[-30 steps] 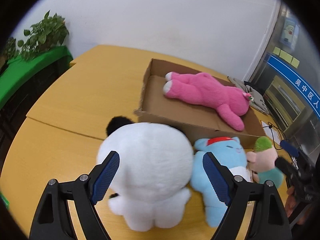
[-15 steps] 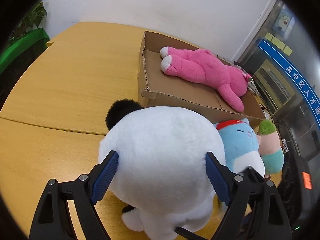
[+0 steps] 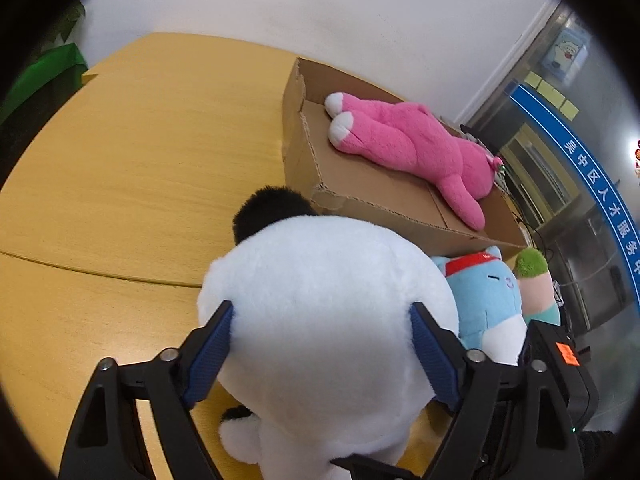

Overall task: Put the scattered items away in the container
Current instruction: 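Close both grippers on opposite sides of the white panda plush, then lift the white panda with both grippers and carry it over the box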

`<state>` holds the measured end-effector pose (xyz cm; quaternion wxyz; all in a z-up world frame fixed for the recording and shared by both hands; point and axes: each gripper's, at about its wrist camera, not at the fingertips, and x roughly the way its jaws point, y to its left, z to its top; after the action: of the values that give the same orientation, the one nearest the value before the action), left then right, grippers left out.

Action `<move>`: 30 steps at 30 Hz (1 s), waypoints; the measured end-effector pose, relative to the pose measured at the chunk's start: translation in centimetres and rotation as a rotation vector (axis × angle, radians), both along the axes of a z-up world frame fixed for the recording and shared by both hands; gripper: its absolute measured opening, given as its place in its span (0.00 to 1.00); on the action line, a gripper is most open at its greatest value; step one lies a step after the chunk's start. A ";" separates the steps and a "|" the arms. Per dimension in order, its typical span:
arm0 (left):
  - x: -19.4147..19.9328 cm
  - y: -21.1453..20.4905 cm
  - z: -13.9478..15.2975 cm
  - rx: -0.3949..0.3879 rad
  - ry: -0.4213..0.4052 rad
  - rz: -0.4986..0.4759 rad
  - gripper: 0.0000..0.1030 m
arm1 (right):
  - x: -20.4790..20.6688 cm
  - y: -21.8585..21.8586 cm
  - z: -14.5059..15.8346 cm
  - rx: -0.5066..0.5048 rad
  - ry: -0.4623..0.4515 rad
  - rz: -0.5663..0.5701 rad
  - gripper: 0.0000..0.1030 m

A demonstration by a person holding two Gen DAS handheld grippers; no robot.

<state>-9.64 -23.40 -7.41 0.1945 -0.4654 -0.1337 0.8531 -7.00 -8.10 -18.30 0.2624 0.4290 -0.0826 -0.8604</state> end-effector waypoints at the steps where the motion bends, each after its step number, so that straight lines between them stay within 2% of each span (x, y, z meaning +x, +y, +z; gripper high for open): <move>1: 0.2 0.2 0.1 -0.005 0.002 -0.009 0.71 | 0.2 0.1 0.0 -0.022 -0.003 0.005 0.64; 3: 1.0 0.6 0.8 0.000 0.008 -0.025 0.62 | 0.9 0.1 0.3 -0.022 0.011 0.010 0.57; 5: 1.9 1.1 1.9 0.011 0.034 -0.047 0.58 | 1.8 0.5 0.9 -0.032 0.016 0.011 0.53; 8: 3.6 2.4 5.3 0.022 0.120 -0.085 0.58 | 3.5 1.8 3.1 -0.038 0.067 0.017 0.52; 15: 3.6 6.5 16.6 0.027 0.368 -0.172 0.57 | 4.8 5.7 13.2 0.030 0.315 0.010 0.52; 18: 1.5 8.5 21.2 0.018 0.453 -0.222 0.56 | 3.9 7.7 17.6 0.067 0.418 0.002 0.52; 21: -1.6 10.0 24.0 -0.001 0.496 -0.246 0.56 | 1.5 9.5 20.9 0.106 0.481 0.002 0.52; 25: -7.1 11.4 24.4 -0.023 0.475 -0.247 0.56 | -3.5 11.5 22.5 0.113 0.497 0.018 0.52; 28: -11.9 11.8 21.3 -0.028 0.373 -0.224 0.56 | -8.3 12.4 20.4 0.105 0.431 0.030 0.52; 30: -14.9 11.4 17.3 -0.019 0.257 -0.194 0.56 | -10.4 12.6 17.8 0.096 0.340 0.041 0.51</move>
<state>-24.50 -12.02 9.94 0.2870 -0.3648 -0.0542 0.8841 -17.40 4.49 -0.45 0.2691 0.2911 0.0128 -0.9180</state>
